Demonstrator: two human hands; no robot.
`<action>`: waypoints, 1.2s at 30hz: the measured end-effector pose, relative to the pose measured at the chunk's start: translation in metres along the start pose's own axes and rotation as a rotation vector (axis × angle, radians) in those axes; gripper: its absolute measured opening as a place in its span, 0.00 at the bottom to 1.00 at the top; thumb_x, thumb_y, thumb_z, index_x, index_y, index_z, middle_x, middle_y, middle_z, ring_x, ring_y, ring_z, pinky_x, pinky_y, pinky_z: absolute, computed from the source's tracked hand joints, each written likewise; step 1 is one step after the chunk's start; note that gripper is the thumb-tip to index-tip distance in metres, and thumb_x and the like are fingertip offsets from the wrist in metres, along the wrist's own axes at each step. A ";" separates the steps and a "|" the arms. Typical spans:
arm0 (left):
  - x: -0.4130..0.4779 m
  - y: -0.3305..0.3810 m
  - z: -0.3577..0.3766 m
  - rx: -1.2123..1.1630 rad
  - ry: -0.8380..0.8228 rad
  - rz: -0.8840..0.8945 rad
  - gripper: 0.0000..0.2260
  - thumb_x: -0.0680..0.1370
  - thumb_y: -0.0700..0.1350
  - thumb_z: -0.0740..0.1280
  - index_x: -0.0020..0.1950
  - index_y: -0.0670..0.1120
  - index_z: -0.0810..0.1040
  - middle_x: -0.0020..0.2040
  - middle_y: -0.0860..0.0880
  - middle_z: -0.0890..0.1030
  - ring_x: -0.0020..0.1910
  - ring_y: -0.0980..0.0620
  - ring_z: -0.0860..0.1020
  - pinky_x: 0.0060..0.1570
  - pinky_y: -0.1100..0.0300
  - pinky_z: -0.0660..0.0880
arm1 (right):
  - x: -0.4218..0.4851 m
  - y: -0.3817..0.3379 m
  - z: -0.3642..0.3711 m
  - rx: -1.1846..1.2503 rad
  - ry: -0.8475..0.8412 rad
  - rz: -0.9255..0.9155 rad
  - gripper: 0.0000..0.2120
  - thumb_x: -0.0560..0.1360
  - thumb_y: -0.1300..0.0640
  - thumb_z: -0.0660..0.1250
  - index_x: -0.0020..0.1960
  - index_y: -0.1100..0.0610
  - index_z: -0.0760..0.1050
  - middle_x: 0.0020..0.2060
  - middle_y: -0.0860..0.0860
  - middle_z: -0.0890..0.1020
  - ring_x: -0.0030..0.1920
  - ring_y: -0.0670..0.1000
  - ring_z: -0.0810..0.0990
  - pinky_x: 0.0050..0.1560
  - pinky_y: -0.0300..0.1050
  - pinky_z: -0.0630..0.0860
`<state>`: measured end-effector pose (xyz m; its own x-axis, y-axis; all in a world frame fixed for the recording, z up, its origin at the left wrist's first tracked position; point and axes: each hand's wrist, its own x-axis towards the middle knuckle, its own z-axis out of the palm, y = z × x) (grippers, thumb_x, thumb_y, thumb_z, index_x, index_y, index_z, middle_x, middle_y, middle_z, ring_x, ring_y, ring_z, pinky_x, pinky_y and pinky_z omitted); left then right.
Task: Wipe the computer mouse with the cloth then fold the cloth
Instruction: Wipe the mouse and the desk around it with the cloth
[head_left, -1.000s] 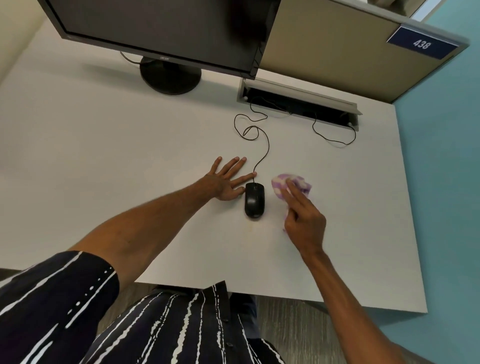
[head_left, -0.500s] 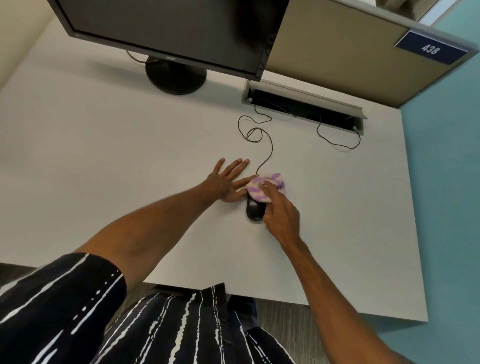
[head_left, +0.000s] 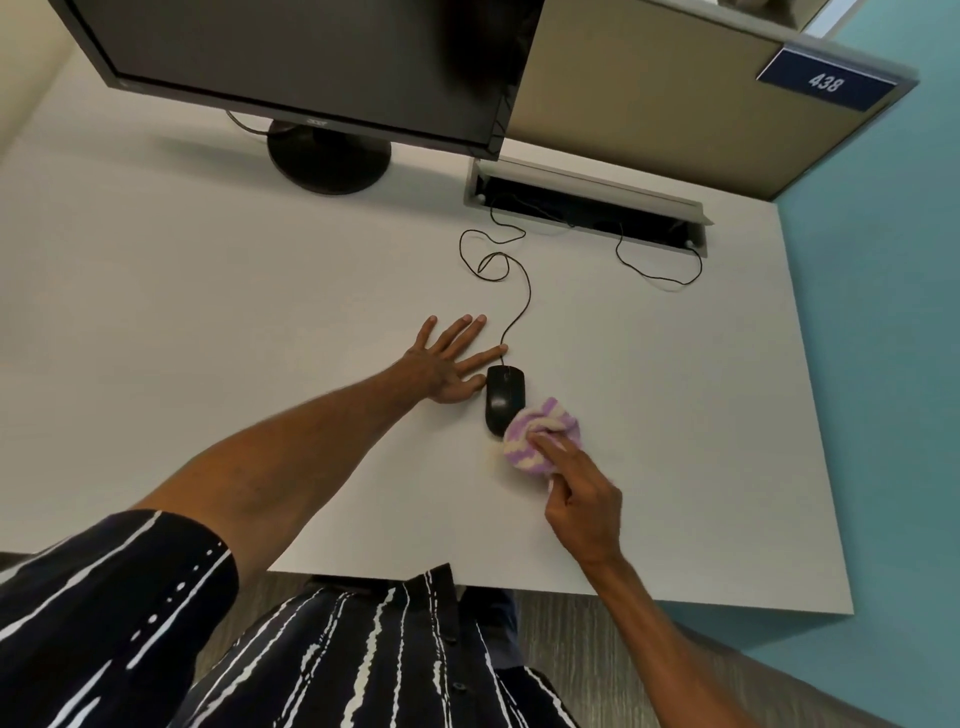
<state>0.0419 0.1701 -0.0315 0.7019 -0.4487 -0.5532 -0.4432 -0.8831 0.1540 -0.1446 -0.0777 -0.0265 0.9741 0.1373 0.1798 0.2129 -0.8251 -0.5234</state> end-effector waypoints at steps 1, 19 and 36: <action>0.000 -0.001 0.000 -0.001 0.004 0.000 0.29 0.90 0.65 0.43 0.88 0.66 0.33 0.88 0.50 0.28 0.89 0.47 0.32 0.87 0.34 0.37 | 0.006 0.000 -0.001 0.008 0.053 0.009 0.27 0.80 0.68 0.66 0.75 0.48 0.76 0.73 0.45 0.78 0.70 0.45 0.79 0.60 0.42 0.83; 0.008 0.000 0.003 0.028 -0.036 -0.021 0.30 0.90 0.66 0.42 0.88 0.64 0.32 0.87 0.50 0.25 0.88 0.48 0.29 0.86 0.34 0.35 | 0.086 -0.017 0.039 -0.154 -0.176 0.079 0.30 0.79 0.65 0.68 0.80 0.55 0.69 0.79 0.51 0.71 0.79 0.53 0.70 0.69 0.53 0.78; 0.007 -0.003 0.005 -0.013 -0.009 -0.005 0.28 0.90 0.64 0.43 0.88 0.68 0.33 0.88 0.51 0.28 0.89 0.48 0.31 0.86 0.34 0.37 | 0.030 0.000 0.003 -0.162 0.034 -0.145 0.25 0.83 0.61 0.63 0.79 0.48 0.71 0.78 0.42 0.72 0.73 0.42 0.75 0.51 0.34 0.78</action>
<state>0.0453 0.1702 -0.0401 0.6990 -0.4428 -0.5616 -0.4320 -0.8872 0.1618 -0.1149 -0.0719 -0.0234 0.9305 0.2443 0.2728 0.3325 -0.8759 -0.3497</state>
